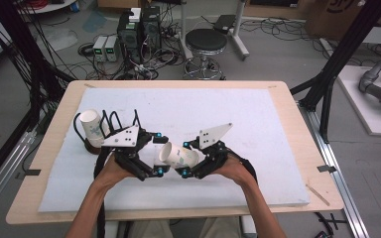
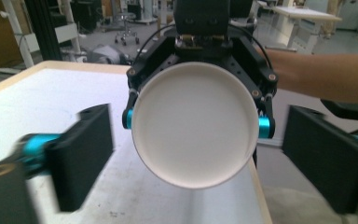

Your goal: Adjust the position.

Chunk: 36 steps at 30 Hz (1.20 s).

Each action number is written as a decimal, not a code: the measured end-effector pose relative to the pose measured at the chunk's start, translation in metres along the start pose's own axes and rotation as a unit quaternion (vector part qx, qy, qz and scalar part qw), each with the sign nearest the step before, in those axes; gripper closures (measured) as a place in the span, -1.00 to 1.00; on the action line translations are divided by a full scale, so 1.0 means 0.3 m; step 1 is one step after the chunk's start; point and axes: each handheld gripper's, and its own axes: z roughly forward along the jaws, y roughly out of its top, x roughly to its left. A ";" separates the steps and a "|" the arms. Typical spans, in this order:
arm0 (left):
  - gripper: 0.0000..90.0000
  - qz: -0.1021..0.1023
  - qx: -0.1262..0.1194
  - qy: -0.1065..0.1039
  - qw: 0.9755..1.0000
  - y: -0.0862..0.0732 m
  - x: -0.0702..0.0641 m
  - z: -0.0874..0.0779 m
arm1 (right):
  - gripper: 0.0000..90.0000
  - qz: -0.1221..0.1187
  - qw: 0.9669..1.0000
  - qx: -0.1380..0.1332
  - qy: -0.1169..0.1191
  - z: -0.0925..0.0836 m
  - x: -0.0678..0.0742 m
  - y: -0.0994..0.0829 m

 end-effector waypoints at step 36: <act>-0.95 0.026 0.325 0.012 0.945 0.045 0.014 0.078 | -0.34 -0.040 0.965 0.255 -0.042 0.069 0.021 0.105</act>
